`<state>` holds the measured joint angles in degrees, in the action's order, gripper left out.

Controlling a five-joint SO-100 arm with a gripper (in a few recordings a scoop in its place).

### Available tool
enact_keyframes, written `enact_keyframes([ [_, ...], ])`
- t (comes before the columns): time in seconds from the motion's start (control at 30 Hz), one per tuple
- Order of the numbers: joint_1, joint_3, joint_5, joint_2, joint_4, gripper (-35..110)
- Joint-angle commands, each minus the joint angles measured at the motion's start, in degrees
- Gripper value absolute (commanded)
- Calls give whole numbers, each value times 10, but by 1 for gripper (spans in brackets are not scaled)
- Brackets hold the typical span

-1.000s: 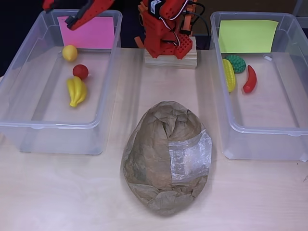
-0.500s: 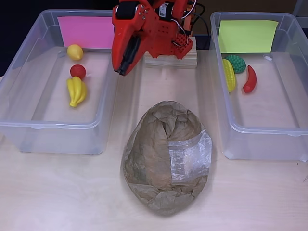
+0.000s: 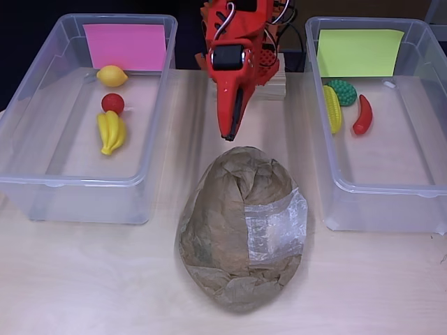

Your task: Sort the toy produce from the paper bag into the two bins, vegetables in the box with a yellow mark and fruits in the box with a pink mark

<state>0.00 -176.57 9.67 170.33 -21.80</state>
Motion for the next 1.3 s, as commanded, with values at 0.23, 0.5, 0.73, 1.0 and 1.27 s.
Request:
enact_keyframes([
  [0.23,-47,-34,1,87,-77,3],
  [0.5,-60,-34,26,165,-231,0],
  [0.73,-76,-34,15,200,-324,0],
  [1.0,-87,-34,-51,200,-373,0],
  [1.27,-96,-34,-105,200,-477,0],
])
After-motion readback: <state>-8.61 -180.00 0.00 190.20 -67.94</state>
